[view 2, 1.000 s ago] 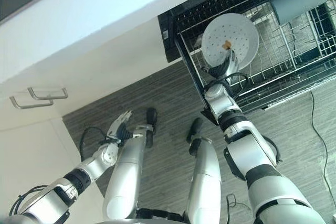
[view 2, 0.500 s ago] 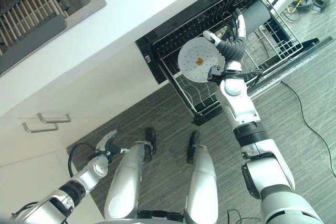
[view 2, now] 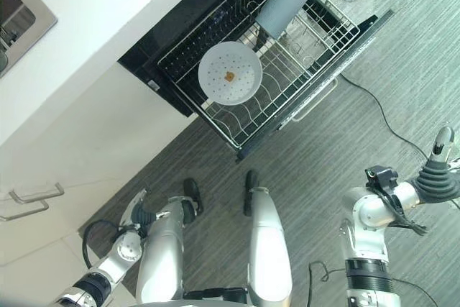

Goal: Place the dishes in the dishwasher.

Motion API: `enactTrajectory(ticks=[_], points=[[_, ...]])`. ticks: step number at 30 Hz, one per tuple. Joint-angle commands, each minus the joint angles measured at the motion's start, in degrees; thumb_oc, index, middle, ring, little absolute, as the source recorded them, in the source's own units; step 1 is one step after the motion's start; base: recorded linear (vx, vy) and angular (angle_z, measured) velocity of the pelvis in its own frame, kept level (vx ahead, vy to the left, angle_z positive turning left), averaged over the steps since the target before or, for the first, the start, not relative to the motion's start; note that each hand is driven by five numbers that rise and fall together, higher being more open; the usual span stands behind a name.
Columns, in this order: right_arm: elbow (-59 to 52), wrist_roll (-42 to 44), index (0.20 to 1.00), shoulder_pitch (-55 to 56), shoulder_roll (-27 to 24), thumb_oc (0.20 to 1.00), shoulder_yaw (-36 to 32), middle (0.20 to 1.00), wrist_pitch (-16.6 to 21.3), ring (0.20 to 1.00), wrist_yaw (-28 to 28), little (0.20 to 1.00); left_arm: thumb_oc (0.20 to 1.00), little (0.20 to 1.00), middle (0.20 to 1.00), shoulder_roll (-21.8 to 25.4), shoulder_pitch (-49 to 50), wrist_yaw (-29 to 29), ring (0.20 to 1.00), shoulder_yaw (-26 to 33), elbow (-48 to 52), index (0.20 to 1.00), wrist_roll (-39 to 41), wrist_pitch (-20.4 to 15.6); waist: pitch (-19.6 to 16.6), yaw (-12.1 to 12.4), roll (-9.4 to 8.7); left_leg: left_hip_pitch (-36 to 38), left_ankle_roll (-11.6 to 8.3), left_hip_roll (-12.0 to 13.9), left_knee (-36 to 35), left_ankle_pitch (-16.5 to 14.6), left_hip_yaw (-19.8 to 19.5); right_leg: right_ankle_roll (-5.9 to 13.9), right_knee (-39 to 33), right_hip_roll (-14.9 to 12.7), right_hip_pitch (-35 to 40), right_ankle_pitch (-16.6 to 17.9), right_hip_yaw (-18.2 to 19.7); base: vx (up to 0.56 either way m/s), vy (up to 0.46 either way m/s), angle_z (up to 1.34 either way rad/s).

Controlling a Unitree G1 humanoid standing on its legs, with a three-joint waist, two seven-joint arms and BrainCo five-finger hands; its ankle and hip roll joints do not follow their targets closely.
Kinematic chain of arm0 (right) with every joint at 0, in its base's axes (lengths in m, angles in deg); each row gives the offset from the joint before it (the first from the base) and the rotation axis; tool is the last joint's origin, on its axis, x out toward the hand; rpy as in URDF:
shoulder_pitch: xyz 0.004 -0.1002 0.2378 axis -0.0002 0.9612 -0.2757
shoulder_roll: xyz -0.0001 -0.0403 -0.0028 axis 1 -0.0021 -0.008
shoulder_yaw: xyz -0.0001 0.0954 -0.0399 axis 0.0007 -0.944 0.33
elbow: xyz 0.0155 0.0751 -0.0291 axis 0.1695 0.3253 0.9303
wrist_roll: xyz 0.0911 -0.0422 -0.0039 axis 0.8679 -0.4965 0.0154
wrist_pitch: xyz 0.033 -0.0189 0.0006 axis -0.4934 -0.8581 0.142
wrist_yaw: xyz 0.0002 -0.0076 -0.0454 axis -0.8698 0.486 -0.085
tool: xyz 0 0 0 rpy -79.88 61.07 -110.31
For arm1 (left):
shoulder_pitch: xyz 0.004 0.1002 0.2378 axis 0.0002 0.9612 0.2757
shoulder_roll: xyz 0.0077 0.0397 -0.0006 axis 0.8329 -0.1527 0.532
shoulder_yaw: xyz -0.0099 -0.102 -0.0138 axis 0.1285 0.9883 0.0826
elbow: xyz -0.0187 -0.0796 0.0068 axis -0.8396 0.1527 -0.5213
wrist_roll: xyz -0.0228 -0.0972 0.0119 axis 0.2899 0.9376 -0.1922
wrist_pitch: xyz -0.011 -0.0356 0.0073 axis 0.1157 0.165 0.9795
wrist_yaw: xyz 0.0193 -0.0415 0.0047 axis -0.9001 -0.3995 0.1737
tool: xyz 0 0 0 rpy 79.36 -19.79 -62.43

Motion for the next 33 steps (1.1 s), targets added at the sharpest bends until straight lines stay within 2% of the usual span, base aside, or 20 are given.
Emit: enactTrajectory(ticks=[1,3,4,5,6,7,9,11,13,14,19,23,26,29,33], points=[[-1.6,22.2,1.000,-1.9,-3.0,1.000,-1.2,1.000,-2.7,1.000,-17.9,1.000,1.000,1.000,1.000,0.8,0.9,1.9,1.000,-2.0,2.1,1.000,3.2,-0.9,-1.1,1.3,0.94,1.5,2.77,-2.2,-3.1,-2.4,0.2,-0.64,9.1,-1.2,1.3,-8.1,-2.8,0.02,-0.017,0.12],[6.0,42.4,1.000,-4.5,-1.5,1.000,2.6,1.000,-7.4,1.000,-36.7,1.000,1.000,1.000,1.000,0.7,-0.2,2.8,1.000,-3.6,2.6,1.000,3.3,-1.1,-1.1,2.2,1.49,0.7,2.87,-2.2,-3.4,-2.0,0.0,-0.83,9.1,-1.4,0.6,-7.8,-3.1,0.03,-0.013,0.04],[7.7,46.4,1.000,-5.9,-1.2,1.000,5.0,1.000,-9.3,1.000,-40.8,1.000,1.000,1.000,1.000,0.6,-1.0,3.1,1.000,-4.8,2.9,1.000,3.6,-0.6,-1.1,2.7,1.77,0.5,2.95,-2.4,-3.6,-1.6,0.0,-0.92,9.1,-1.5,0.3,-7.6,-3.3,0.04,0.003,0.05],[8.2,46.8,1.000,-6.8,-1.1,1.000,5.8,1.000,-10.2,1.000,-41.3,1.000,1.000,1.000,1.000,0.6,-1.2,3.2,1.000,-5.2,3.1,1.000,3.8,-0.4,-1.1,2.9,1.93,0.3,2.95,-2.5,-3.5,-1.5,-0.1,-0.94,9.3,-1.6,0.1,-7.6,-3.4,0.06,0.020,0.09],[9.7,49.0,1.000,-9.3,-1.2,1.000,7.6,1.000,-13.8,1.000,-43.4,1.000,1.000,1.000,1.000,0.5,-1.9,2.8,1.000,-5.9,3.3,1.000,5.3,0.1,-1.1,3.4,2.35,-0.1,3.04,-2.7,-3.2,-1.4,-0.4,-1.04,9.9,-1.9,-0.3,-7.7,-3.6,0.05,0.022,0.15],[10.8,48.9,1.000,-10.8,-1.2,1.000,8.3,1.000,-14.9,1.000,-43.7,1.000,1.000,1.000,1.000,0.5,-2.3,2.5,1.000,-6.1,3.4,1.000,5.8,0.3,-1.1,3.7,2.57,-0.4,3.04,-2.7,-3.0,-1.3,-0.5,-1.11,10.4,-2.2,-0.6,-7.8,-3.7,0.07,0.029,0.16],[14.0,48.7,1.000,-15.6,-1.9,1.000,9.6,1.000,-23.8,1.000,-46.2,1.000,1.000,1.000,1.000,0.5,-3.1,1.4,1.000,-6.4,3.5,1.000,6.6,1.0,-1.1,4.7,3.16,-0.7,3.04,-3.2,-2.7,-1.1,-1.1,-1.36,11.4,-2.4,-0.8,-8.1,-3.9,0.08,0.025,0.24],[19.7,44.1,1.000,-22.9,-3.9,1.000,10.5,1.000,-31.1,1.000,-47.6,1.000,1.000,1.000,1.000,0.7,-4.0,-0.3,1.000,-6.5,2.8,1.000,7.3,0.7,-1.1,6.0,3.81,-1.6,2.93,-3.6,-2.0,-0.7,-2.0,-1.63,12.9,-2.6,-1.6,-8.4,-4.0,0.08,0.025,0.24],[22.8,40.6,1.000,-26.4,-5.7,1.000,10.9,1.000,-35.3,1.000,-49.3,1.000,1.000,1.000,1.000,0.9,-4.0,-1.2,1.000,-6.5,2.7,1.000,6.9,0.2,-1.1,6.9,4.12,-1.9,2.89,-4.0,-2.1,-0.3,-2.5,-1.75,13.4,-2.6,-1.9,-8.4,-4.2,0.06,0.022,0.19],[25.4,38.4,1.000,-29.3,-7.7,1.000,11.0,1.000,-38.5,1.000,-50.5,1.000,1.000,1.000,1.000,1.2,-3.9,-1.8,1.000,-6.6,2.9,1.000,6.6,-0.2,-1.1,7.5,4.35,-2.0,2.89,-4.2,-2.2,-0.1,-2.8,-1.80,13.8,-2.7,-2.1,-8.5,-4.4,0.04,0.032,0.19],[30.9,33.2,1.000,-37.8,-13.7,1.000,12.4,1.000,-41.3,1.000,-52.1,1.000,1.000,1.000,1.000,2.6,-2.7,-3.5,1.000,-6.5,4.6,1.000,6.8,-1.2,-1.1,10.1,4.89,-2.3,2.92,-5.0,-3.0,0.8,-3.8,-2.03,14.7,-2.8,-2.0,-8.9,-5.5,0.04,0.026,0.17],[32.7,27.7,1.000,-43.2,-16.8,1.000,14.4,1.000,-42.1,1.000,-51.4,1.000,1.000,1.000,1.000,3.9,-1.9,-4.4,1.000,-6.6,5.2,1.000,6.5,-2.3,-1.1,11.7,4.94,-2.9,2.92,-5.2,-2.9,1.2,-4.6,-2.09,14.9,-2.7,-1.9,-8.8,-6.1,0.04,0.026,0.10],[35.6,25.7,1.000,-49.3,-19.5,1.000,17.3,1.000,-43.4,1.000,-50.4,1.000,1.000,1.000,1.000,5.8,-1.3,-4.8,1.000,-7.3,6.6,1.000,4.7,-3.1,-1.1,13.2,4.44,-3.4,2.81,-5.3,-2.9,1.4,-5.3,-2.12,14.5,-2.2,-1.3,-8.5,-6.9,0.05,-0.015,0.12],[40.0,23.7,1.000,-57.1,-22.0,1.000,21.1,1.000,-44.2,1.000,-49.1,1.000,1.000,1.000,1.000,8.3,-0.4,-4.8,1.000,-8.0,8.0,1.000,6.5,-4.0,-1.1,15.0,4.07,-4.6,2.68,-5.3,-2.1,1.2,-6.1,-2.32,14.9,-2.0,-1.4,-8.6,-7.6,0.04,-0.010,0.12],[43.7,21.6,1.000,-63.9,-23.5,1.000,25.3,1.000,-45.5,1.000,-49.7,1.000,1.000,1.000,1.000,10.4,0.6,-4.6,1.000,-7.7,8.9,1.000,5.8,-5.6,-1.1,16.7,3.36,-5.7,2.55,-5.5,-1.7,1.1,-7.2,-2.46,14.4,-1.5,-1.0,-8.4,-8.4,0.03,-0.012,0.10]])
